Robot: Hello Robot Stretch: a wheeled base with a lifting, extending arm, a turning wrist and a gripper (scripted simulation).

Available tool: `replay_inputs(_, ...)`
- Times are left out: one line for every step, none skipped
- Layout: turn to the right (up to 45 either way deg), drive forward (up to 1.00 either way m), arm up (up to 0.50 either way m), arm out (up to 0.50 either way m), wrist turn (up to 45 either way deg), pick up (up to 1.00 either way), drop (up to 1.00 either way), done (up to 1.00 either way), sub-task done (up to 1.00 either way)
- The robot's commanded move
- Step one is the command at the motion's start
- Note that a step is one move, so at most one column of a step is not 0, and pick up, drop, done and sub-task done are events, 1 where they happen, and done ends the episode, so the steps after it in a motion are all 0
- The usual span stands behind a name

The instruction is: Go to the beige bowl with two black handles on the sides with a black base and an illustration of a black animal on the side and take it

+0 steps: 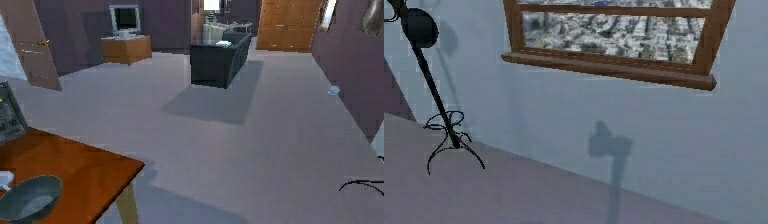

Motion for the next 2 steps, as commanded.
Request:
replay_inputs(-45.0, 0.0, 0.0, 0.0, 0.0, 0.0, 0.0, 0.0, 0.0)
replay_inputs(-45.0, 0.0, 0.0, 0.0, 0.0, 0.0, 0.0, 0.0, 0.0)
